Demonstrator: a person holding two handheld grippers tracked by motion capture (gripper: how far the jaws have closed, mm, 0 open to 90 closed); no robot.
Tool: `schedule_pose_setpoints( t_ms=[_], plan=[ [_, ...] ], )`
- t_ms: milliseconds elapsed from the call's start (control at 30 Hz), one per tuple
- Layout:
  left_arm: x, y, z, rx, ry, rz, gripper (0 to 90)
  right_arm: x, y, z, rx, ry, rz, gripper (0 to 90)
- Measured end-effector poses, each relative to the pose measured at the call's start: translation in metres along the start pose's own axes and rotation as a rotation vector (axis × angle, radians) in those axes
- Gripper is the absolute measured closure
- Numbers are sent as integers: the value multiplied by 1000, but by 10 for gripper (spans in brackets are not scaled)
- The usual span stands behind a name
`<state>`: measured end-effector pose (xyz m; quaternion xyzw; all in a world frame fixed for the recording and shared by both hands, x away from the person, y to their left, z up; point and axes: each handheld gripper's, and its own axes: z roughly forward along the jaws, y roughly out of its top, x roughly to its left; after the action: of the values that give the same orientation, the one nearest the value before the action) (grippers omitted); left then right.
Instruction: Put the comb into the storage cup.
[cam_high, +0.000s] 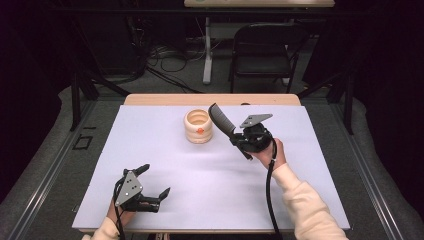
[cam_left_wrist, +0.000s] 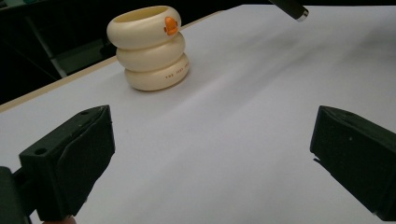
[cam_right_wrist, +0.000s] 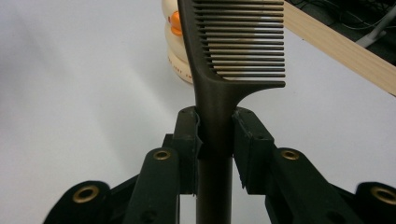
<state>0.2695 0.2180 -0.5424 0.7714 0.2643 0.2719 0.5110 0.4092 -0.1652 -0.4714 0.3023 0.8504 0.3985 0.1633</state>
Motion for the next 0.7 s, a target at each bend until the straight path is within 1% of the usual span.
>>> schedule_pose_setpoints(
  t_ms=[367, 667, 700],
  plan=[
    [0, 0, 0, 2, 4, -2, 0, -3, -1, 2, -36, -13, 27, 724],
    [0, 0, 0, 0, 4, -1, 0, -1, 3, 5, -50, -23, 19, 724],
    [0, 0, 0, -3, 5, -3, 0, 0, 3, 6, -53, -25, 13, 724]
  ],
)
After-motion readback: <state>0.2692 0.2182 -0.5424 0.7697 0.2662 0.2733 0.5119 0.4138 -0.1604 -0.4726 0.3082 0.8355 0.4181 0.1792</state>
